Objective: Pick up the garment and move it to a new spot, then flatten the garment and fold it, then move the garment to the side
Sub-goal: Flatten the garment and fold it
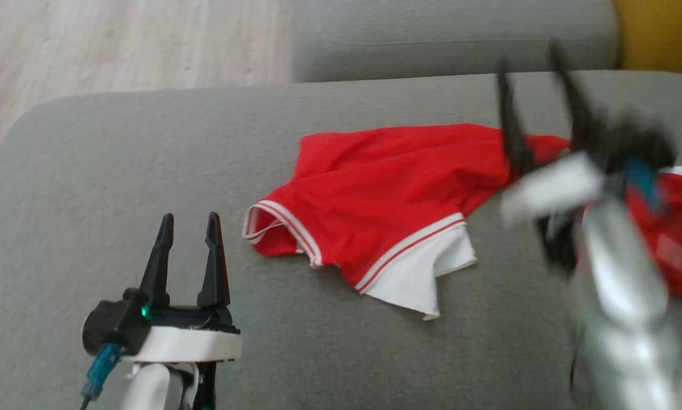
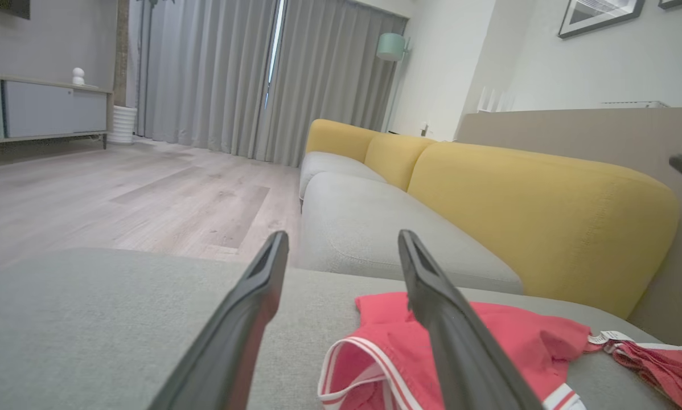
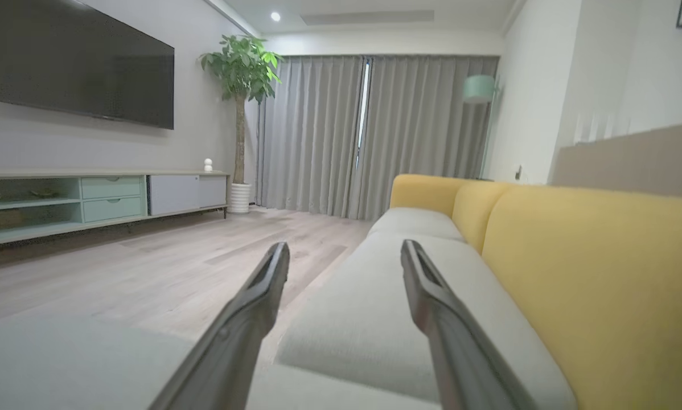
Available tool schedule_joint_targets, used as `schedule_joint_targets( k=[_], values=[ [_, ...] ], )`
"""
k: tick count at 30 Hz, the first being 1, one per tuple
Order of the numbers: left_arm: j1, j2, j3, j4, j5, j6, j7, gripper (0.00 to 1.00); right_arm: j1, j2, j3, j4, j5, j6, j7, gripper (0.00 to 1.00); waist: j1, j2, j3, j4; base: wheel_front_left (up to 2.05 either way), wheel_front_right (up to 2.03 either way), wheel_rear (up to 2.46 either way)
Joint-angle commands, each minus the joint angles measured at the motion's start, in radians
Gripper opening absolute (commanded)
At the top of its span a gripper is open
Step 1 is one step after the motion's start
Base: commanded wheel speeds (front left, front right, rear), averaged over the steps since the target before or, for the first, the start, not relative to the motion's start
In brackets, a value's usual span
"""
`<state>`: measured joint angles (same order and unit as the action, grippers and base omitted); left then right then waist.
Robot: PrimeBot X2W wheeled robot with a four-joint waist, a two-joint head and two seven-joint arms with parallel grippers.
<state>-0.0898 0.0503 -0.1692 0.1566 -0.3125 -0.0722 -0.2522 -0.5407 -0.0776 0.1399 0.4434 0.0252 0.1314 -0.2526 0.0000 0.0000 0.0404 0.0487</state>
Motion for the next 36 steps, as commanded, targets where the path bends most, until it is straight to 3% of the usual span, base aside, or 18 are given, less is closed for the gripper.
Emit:
schedule_joint_targets(
  k=[1,6,10,18,24,36],
  values=[
    [-0.028,0.000,0.028,-0.034,0.007,-0.008,-0.010,1.00,0.103,0.023,0.026,-0.107,0.015,-0.001,-0.009,1.00,0.0000,0.0000,-0.015,-0.038,0.00,0.00,0.00],
    [-0.013,0.000,0.018,-0.028,0.012,-0.012,-0.010,1.00,0.341,0.027,0.044,-0.281,0.087,-0.001,-0.009,1.00,0.0000,0.0000,-0.027,-0.066,0.00,0.00,0.00],
    [0.001,0.000,0.008,-0.025,0.016,-0.013,-0.010,1.00,0.496,0.027,0.030,-0.349,0.118,-0.001,-0.009,1.00,0.0000,0.0000,-0.028,-0.076,0.00,0.00,0.00],
    [0.004,0.000,-0.003,-0.011,0.021,-0.015,-0.010,1.00,0.522,0.027,0.010,-0.356,0.120,-0.001,-0.009,1.00,0.0000,0.0000,0.004,-0.058,0.00,0.00,0.00],
    [-0.020,0.000,-0.025,-0.005,0.014,-0.016,-0.010,1.00,0.491,0.027,0.028,-0.288,0.075,-0.001,0.002,1.00,0.0000,0.0000,0.037,-0.008,0.00,0.00,0.00],
    [-0.050,0.000,-0.051,0.006,0.001,-0.017,-0.010,1.00,0.367,0.027,0.190,0.005,0.135,-0.001,0.222,1.00,0.0000,0.0000,0.079,0.095,0.00,0.00,0.00]
  ],
)
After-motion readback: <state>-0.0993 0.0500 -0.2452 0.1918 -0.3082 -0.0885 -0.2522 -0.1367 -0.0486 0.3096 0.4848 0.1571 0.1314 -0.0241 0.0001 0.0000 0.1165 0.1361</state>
